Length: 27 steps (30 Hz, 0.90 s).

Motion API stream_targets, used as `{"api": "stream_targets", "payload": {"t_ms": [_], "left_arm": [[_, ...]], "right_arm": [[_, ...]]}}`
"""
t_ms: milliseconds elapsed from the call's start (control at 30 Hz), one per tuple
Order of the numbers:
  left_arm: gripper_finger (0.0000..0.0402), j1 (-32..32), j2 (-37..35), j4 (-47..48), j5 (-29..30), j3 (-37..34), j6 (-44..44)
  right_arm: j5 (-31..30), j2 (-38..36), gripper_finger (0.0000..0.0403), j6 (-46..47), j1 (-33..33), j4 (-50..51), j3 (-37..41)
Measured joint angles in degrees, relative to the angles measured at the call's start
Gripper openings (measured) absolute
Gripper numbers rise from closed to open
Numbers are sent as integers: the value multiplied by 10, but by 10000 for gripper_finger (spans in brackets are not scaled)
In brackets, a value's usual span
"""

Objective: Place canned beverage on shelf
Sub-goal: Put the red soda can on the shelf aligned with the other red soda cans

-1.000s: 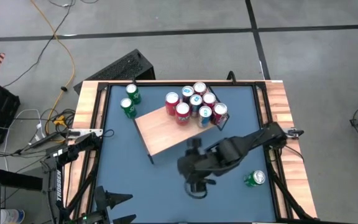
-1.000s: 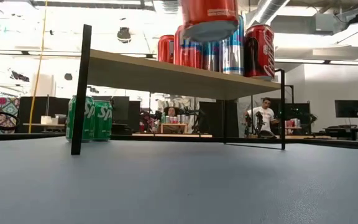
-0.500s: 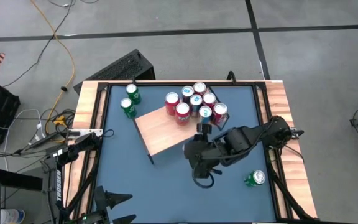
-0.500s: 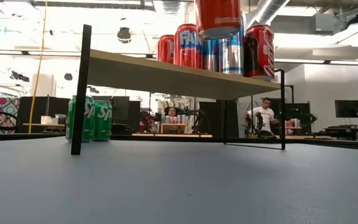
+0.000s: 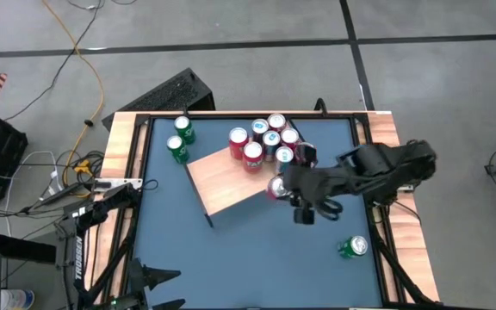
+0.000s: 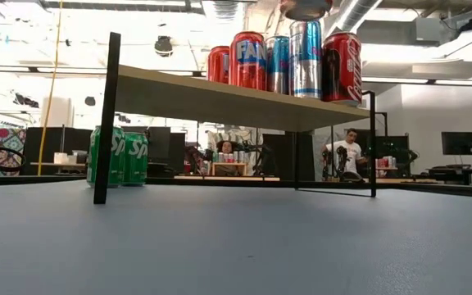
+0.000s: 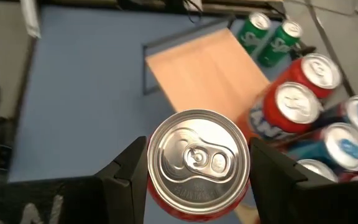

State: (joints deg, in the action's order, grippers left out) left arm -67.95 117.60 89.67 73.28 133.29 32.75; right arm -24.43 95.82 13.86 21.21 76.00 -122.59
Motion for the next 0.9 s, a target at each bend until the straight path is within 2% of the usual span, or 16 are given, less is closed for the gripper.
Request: {"api": "stream_targets", "payload": {"t_ms": [100,200,333,667,900], "left_arm": [[361,-3,0,0,1,0,0],[361,-3,0,0,5,0,0],[361,-3,0,0,7,0,-4],[361,1,0,3,11,0,-10],[361,1,0,3,11,0,-6]], "right_arm": [[11,-58,203,-3,3,-89,102],[70,-105,203,-14,-12,-199,201],[90,-125,203,-17,-43,-275,278],[115,-103,203,-49,-116,-295,292],[128,-103,203,-50,-144,-286,292]]}}
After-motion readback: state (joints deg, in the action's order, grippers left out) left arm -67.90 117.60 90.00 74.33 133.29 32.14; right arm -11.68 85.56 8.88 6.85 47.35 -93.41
